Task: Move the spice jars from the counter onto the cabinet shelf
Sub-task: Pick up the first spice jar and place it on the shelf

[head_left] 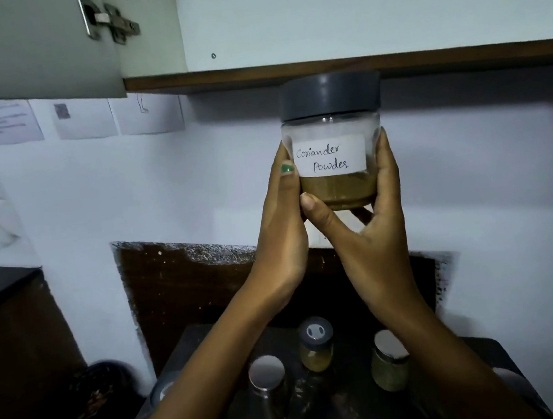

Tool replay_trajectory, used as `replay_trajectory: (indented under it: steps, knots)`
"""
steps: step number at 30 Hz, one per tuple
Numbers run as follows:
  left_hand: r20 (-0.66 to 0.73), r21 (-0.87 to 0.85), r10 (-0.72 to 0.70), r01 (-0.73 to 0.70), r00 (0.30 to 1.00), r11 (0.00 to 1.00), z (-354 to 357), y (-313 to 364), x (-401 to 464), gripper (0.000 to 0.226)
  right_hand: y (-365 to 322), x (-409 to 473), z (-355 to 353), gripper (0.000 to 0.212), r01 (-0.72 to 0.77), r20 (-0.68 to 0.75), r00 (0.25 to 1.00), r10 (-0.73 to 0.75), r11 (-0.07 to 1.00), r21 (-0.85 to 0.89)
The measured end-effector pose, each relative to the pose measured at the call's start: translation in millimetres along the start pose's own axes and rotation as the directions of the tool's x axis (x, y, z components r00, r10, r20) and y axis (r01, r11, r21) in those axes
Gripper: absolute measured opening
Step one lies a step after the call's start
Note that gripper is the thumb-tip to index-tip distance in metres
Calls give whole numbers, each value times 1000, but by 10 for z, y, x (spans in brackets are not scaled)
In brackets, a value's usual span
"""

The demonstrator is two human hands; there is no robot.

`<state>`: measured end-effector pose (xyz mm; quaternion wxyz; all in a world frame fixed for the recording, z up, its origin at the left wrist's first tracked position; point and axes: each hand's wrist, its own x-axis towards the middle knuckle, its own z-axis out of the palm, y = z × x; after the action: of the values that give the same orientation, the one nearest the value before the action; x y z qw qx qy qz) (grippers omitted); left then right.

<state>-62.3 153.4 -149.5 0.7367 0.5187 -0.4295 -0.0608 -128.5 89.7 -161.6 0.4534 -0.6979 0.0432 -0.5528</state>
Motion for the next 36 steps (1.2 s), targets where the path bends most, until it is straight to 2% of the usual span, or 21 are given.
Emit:
replay_trajectory:
  steps: [7, 10, 15, 18, 22, 27, 32, 36]
  knots:
    - [-11, 122, 190, -187, 982, 975, -602, 209, 633, 48, -134, 533, 711, 92, 115, -14, 993, -116, 992, -56]
    - [35, 161, 262, -265, 964, 951, -945, 256, 981, 53, -129, 782, 1091, 94, 149, -20, 988, -152, 984, -100]
    - [52, 268, 310, -312, 949, 911, -1412, 344, 1598, 58, -72, 1275, 1656, 86, 217, -74, 964, -256, 916, -336]
    - [41, 306, 348, -344, 936, 888, -1613, 402, 1962, 54, -27, 1616, 1916, 84, 250, -47, 951, -304, 853, -458]
    - [19, 332, 347, -334, 938, 882, -1836, 394, 2340, 49, 107, 2010, 2167, 84, 272, 10, 944, -329, 764, -585]
    - [43, 427, 320, -307, 946, 850, -2076, 293, 2632, 43, 318, 2268, 2412, 82, 264, 37, 949, -314, 722, -639]
    - [45, 601, 288, -256, 957, 757, -2199, 168, 2817, 48, 505, 2379, 2548, 83, 227, 16, 955, -297, 692, -686]
    - [24, 610, 250, -212, 968, 763, -2195, 118, 2918, 50, 567, 2476, 2631, 86, 171, -35, 954, -297, 636, -752]
